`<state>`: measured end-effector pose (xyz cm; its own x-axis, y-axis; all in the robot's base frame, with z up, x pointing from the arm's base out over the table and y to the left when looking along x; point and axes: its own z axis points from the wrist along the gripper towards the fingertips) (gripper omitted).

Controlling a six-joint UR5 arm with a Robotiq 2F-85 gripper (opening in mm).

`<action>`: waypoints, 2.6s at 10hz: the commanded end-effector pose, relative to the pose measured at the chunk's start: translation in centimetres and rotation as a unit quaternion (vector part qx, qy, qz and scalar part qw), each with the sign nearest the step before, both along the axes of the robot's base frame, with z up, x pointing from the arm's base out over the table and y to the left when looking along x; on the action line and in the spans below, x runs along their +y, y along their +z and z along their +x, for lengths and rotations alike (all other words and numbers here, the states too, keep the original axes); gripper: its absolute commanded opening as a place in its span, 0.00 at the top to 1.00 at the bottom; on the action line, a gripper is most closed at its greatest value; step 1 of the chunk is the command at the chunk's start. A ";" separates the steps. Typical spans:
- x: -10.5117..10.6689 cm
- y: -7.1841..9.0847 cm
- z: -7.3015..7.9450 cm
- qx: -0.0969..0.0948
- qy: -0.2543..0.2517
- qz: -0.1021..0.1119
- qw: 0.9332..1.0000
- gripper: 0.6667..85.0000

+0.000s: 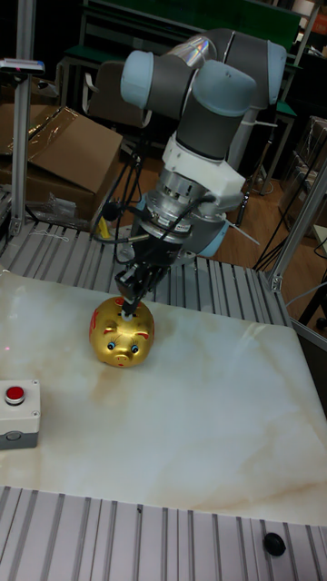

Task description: Drop coins into a piggy bank

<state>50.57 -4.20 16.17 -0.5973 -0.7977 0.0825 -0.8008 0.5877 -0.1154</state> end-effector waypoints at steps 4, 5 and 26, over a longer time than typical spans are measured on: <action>1.6 0.3 3.1 -0.048 0.148 0.016 0.988 1.00; 2.5 0.3 3.3 -0.052 0.166 0.031 0.984 1.00; 0.4 -0.4 -5.6 0.037 0.271 0.041 0.961 1.00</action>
<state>45.64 -3.77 16.30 -0.0991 -0.9940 0.0471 -0.9949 0.0981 -0.0237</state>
